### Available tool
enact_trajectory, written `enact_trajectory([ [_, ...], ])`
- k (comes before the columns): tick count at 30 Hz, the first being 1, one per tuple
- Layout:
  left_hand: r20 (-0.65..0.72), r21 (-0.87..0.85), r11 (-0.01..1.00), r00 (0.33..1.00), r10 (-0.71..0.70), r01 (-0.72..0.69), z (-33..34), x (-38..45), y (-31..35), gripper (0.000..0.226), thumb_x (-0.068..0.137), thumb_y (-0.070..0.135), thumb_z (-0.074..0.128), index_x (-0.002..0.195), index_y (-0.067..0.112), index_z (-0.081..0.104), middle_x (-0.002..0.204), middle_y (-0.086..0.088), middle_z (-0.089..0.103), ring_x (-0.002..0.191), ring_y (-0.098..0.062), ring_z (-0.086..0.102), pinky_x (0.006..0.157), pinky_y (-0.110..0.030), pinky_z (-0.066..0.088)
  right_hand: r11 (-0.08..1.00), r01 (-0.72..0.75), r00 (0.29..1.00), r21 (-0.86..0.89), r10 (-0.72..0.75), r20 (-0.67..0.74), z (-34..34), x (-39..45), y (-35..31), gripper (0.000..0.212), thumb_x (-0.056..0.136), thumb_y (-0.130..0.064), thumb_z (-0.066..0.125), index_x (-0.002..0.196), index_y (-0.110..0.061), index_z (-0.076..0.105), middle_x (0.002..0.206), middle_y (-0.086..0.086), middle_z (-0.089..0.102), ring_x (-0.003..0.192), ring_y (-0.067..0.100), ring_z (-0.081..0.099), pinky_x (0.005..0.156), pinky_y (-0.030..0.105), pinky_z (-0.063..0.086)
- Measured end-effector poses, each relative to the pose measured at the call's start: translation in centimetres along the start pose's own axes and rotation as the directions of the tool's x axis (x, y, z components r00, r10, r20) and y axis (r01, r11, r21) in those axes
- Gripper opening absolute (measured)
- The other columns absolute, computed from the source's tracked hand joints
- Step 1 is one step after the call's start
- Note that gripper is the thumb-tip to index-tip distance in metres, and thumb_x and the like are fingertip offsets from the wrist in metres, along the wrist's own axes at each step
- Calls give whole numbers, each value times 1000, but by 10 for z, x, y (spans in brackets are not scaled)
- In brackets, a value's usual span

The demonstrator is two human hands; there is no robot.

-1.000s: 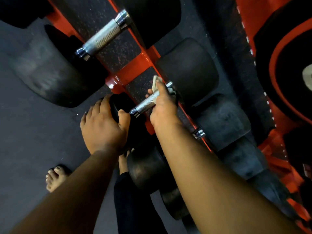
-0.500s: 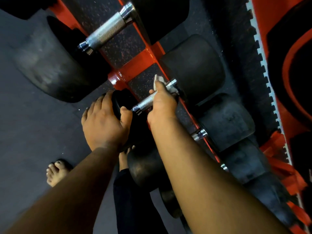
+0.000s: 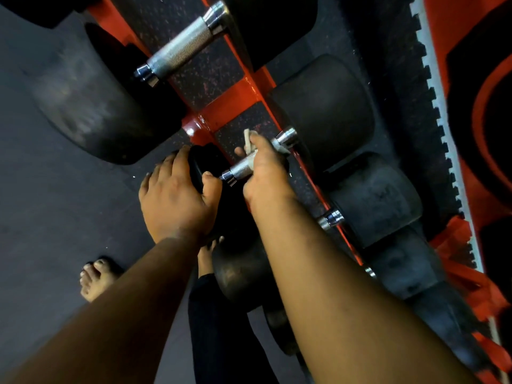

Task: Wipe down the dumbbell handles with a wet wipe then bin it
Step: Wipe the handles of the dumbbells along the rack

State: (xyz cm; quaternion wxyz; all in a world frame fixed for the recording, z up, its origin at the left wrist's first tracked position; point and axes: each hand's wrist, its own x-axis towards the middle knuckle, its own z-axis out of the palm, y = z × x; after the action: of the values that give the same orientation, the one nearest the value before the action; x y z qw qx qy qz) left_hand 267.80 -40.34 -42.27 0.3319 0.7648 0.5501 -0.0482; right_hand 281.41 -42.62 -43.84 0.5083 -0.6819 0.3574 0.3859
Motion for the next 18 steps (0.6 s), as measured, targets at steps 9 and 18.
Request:
enact_trajectory([
  [9,-3,17,1000,1000,-2,2,1,0,-1,67,88,50,37,142,16,55,138,-11,63,128,-33,55,110,-50,37,994,77,996,80,-73,-50,-1,-5,15,11,92,-20,69,84,-18,62,79,0,64,68,12,61,69,31,50],
  [18,-5,12,1000,1000,-5,5,1,-1,-2,66,88,50,37,140,14,56,137,-11,63,128,-33,55,109,-50,36,999,-10,970,-43,20,240,-18,8,17,28,95,-28,54,67,-24,51,78,-2,56,70,11,59,58,24,45],
])
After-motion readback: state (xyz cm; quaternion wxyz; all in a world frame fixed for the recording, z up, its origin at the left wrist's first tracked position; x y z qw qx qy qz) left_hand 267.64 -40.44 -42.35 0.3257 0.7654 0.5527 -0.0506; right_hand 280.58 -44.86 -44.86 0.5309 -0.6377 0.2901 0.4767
